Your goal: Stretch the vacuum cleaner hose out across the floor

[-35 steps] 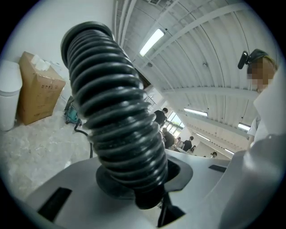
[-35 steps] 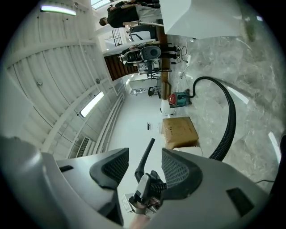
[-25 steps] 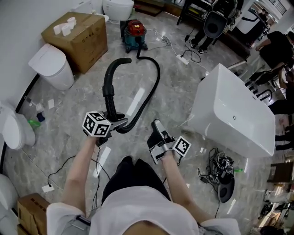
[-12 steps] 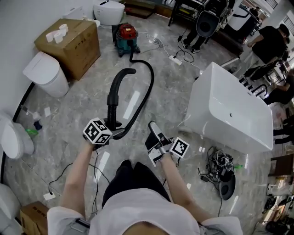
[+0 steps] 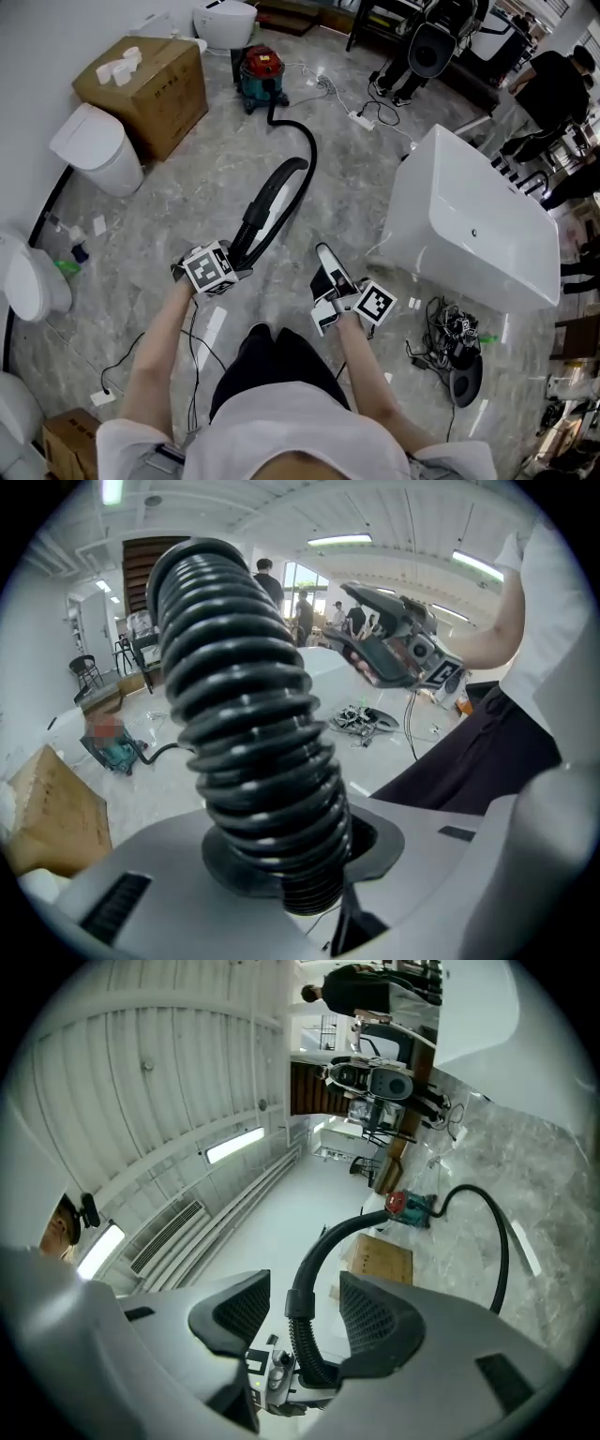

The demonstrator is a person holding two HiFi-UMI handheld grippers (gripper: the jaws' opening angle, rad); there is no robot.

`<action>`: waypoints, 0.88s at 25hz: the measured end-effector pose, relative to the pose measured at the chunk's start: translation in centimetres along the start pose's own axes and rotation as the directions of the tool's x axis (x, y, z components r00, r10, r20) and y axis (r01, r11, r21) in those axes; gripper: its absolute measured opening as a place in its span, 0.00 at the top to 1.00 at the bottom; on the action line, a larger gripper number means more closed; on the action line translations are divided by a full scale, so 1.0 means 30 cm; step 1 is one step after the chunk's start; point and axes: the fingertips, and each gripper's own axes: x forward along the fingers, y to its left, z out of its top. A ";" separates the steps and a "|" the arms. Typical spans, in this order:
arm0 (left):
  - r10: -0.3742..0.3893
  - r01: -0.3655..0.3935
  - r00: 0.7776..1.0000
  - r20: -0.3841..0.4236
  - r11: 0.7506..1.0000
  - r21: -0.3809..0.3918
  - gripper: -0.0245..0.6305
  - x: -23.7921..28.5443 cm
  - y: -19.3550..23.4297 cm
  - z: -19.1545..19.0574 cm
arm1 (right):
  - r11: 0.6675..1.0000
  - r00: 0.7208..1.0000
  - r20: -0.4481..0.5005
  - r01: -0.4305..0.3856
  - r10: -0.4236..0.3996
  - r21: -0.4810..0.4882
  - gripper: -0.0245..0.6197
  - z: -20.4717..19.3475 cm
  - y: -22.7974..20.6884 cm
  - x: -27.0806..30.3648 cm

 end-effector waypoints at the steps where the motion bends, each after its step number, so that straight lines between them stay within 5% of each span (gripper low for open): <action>1: 0.000 0.000 1.000 -0.026 1.000 0.021 0.78 0.005 -0.003 -0.014 | 1.000 1.000 0.001 -0.008 0.008 -0.026 0.61 0.009 0.012 0.000; 5: 0.010 0.019 0.982 -0.189 0.988 0.152 0.78 0.029 -0.016 -0.086 | 0.989 0.998 -0.056 -0.042 0.034 -0.141 0.61 0.021 0.061 0.024; 12: 0.041 0.114 0.917 -0.396 0.926 0.359 0.78 0.049 -0.061 -0.126 | 0.971 0.987 -0.158 -0.030 -0.008 -0.237 0.61 -0.014 0.062 0.028; 19: 0.092 0.216 0.840 -0.535 0.848 0.485 0.78 0.063 -0.076 -0.179 | 0.858 0.948 -0.302 -0.067 -0.105 -0.509 0.61 -0.081 0.066 0.027; 22: 0.112 0.265 0.807 -0.580 0.809 0.525 0.78 0.088 -0.105 -0.195 | 0.863 0.930 -0.350 -0.088 -0.107 -0.498 0.61 -0.117 0.053 0.023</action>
